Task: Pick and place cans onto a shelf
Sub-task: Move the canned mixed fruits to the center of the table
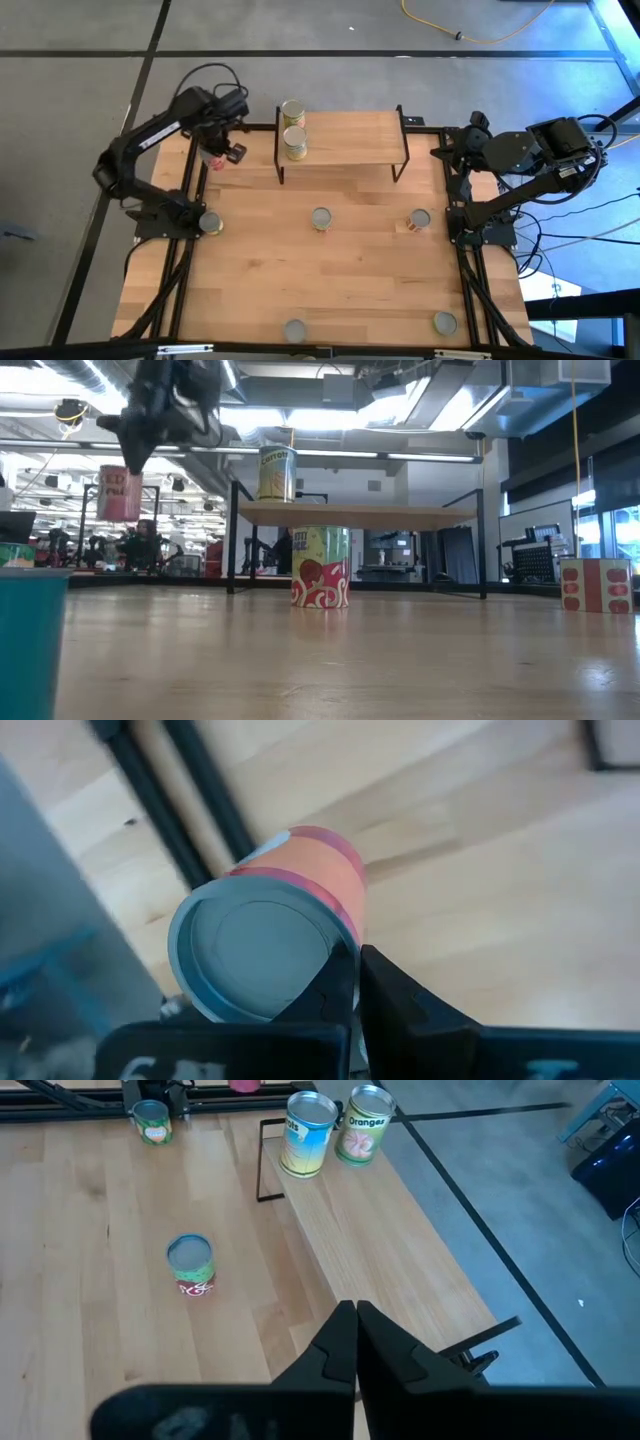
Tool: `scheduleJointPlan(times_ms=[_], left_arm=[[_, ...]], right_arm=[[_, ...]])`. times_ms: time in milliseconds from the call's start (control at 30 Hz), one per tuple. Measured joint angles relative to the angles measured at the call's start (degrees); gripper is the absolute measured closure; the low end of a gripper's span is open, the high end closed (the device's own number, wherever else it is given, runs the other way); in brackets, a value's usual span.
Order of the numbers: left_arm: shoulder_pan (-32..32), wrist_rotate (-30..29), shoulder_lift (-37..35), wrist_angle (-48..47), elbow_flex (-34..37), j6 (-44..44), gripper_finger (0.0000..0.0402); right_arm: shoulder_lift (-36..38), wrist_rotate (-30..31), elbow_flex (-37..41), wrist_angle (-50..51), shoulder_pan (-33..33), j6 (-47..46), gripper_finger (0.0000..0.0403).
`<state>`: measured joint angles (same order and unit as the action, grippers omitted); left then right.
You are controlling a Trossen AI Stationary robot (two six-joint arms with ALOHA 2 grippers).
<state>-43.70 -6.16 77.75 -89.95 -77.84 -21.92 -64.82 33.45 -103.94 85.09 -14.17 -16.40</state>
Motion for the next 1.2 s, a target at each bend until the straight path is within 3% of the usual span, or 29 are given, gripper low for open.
scheduleJointPlan(times_ms=[167, 367, 633, 967, 1200], left_arm=[[8.4, 1.5, -3.0, 0.0, 0.0, -1.3, 0.0401], [23.6, 1.5, -2.9, 0.9, 0.0, -4.2, 0.0401], [43.2, -0.1, -2.7, 12.4, 0.0, -13.1, 0.0401], [59.3, -2.2, 6.9, 16.3, 0.0, -18.2, 0.0401], [65.0, -1.3, 16.8, 21.0, 0.0, -18.5, 0.0401]], right_arm=[[-0.3, 0.0, 0.0, -1.1, 0.0, 0.1, 0.0397], [-0.8, 0.0, 0.0, -1.7, 0.0, 0.0, 0.0397], [-2.0, 0.0, 0.0, -3.5, 0.0, 0.1, 0.0397], [-3.3, 0.0, 0.0, -6.8, 0.0, -1.4, 0.0397], [-4.5, 0.0, 0.0, -7.2, 0.0, -1.5, 0.0397]])
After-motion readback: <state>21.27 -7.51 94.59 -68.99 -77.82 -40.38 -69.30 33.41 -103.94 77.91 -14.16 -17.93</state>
